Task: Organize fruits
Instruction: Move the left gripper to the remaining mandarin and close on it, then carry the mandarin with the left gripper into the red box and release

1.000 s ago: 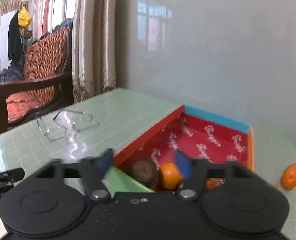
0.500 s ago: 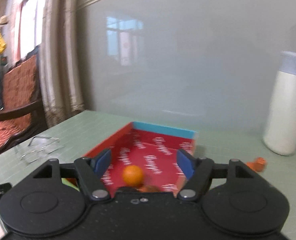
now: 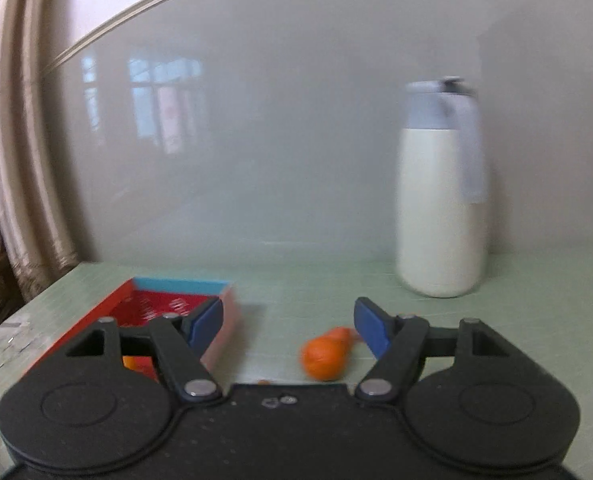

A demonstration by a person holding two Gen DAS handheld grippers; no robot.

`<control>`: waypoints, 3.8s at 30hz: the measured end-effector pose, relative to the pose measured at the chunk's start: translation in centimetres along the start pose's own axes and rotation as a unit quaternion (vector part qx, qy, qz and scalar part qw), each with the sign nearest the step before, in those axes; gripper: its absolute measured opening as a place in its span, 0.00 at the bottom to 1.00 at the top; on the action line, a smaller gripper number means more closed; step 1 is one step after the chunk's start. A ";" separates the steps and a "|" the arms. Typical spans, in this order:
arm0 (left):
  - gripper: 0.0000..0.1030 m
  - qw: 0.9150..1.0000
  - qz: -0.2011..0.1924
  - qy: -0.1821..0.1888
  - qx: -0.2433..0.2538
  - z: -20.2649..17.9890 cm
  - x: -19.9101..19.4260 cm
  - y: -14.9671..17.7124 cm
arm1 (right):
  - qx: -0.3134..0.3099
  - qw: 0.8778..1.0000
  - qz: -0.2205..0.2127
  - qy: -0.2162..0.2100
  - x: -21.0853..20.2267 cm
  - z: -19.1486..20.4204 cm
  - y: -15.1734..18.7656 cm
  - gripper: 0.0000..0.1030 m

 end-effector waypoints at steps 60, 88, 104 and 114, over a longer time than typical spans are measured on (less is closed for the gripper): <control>0.75 0.965 0.001 0.238 0.108 -35.3 1.3 -0.4 | 0.056 0.972 0.012 0.230 -3.3 -28.7 2.4 0.73; 0.41 0.962 0.021 0.248 0.112 -35.8 0.8 -1.4 | 0.051 0.971 0.020 0.234 -2.9 -29.1 2.5 0.73; 0.41 0.965 -0.011 0.240 0.105 -29.9 -2.9 -3.5 | 0.052 0.977 0.006 0.206 -4.0 -25.9 0.9 0.73; 0.41 0.974 -0.017 0.207 0.093 -24.3 -3.0 -4.2 | 0.050 0.984 -0.001 0.171 -3.6 -21.6 0.1 0.73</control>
Point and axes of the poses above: each gripper's, at about its wrist camera, not at the fingertips, and x roughly the way its jaws point, z to its left, y to its underside, the point moved 6 cm from there along x, roughly the way its jaws point
